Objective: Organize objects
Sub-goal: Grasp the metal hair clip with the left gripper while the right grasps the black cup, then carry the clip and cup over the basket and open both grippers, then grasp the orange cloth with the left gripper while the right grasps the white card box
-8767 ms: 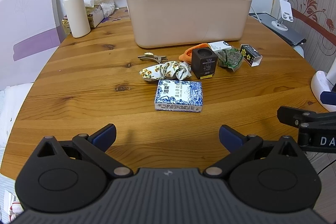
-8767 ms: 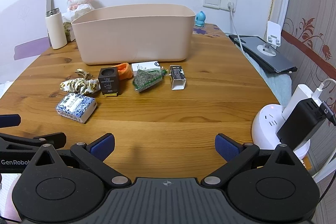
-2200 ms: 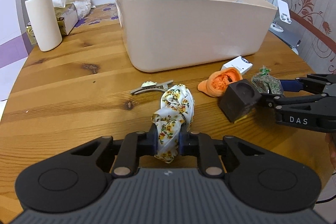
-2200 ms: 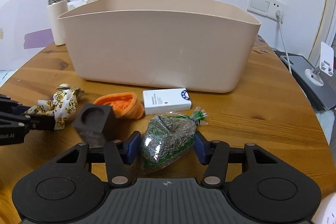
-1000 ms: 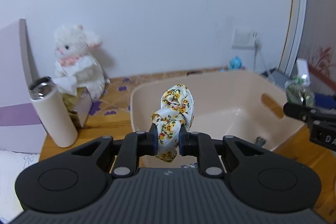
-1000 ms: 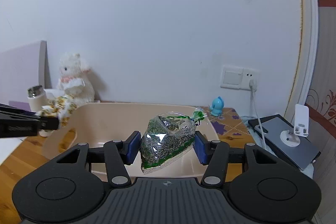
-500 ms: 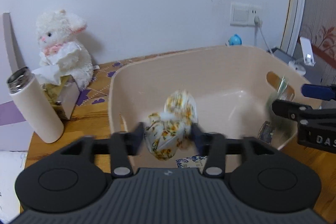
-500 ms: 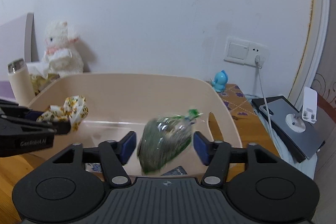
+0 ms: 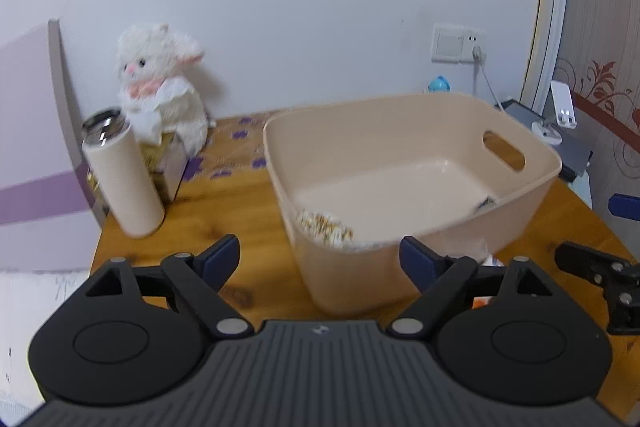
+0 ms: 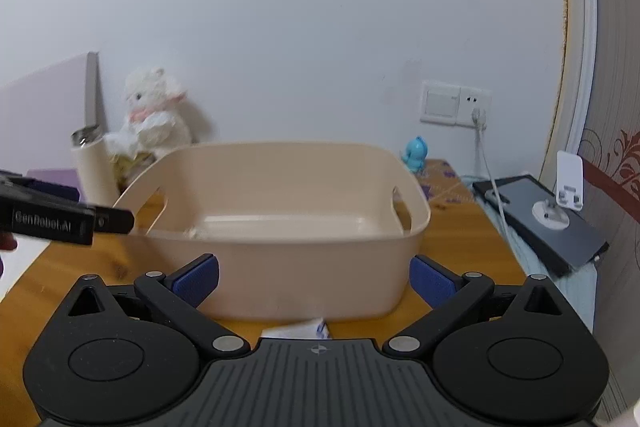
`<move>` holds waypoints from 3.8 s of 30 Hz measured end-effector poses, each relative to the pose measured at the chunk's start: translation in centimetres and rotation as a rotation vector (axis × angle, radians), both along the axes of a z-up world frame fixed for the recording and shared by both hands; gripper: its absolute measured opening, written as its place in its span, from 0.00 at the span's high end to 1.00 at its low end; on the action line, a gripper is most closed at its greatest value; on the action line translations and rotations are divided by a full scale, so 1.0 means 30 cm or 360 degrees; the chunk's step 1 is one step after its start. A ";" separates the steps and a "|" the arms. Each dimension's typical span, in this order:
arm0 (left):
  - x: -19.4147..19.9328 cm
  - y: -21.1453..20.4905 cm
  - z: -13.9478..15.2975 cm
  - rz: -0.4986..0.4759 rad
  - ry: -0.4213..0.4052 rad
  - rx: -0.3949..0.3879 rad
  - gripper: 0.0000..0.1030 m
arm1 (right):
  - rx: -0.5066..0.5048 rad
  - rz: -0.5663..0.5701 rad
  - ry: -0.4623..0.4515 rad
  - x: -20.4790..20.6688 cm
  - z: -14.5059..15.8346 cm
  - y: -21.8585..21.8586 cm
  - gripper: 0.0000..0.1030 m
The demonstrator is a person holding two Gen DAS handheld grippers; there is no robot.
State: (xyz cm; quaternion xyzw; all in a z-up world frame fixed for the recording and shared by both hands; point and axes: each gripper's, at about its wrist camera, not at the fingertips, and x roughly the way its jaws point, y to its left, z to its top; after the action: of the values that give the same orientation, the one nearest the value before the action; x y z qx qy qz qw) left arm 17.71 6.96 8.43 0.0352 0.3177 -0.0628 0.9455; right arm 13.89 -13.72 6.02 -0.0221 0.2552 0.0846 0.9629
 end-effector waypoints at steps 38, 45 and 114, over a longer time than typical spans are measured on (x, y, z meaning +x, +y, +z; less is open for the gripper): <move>-0.011 0.011 -0.340 -0.0044 0.0167 -0.0095 0.45 | -0.0070 0.0154 0.0349 0.009 -0.321 0.186 0.72; -0.090 0.015 -0.293 -0.0097 0.0077 -0.0043 0.45 | -0.0071 0.0151 0.0341 -0.041 -0.286 0.150 0.72; -0.034 -0.206 -0.171 -0.0095 0.0062 0.0028 0.11 | -0.0342 0.0064 0.0219 0.034 -0.093 -0.076 0.12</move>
State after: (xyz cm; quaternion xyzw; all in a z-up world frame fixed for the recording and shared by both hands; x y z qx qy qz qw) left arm 16.67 0.77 3.30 0.0518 0.3354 -0.0889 0.9364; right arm 14.92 -16.00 3.22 -0.1242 0.3279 0.0774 0.9333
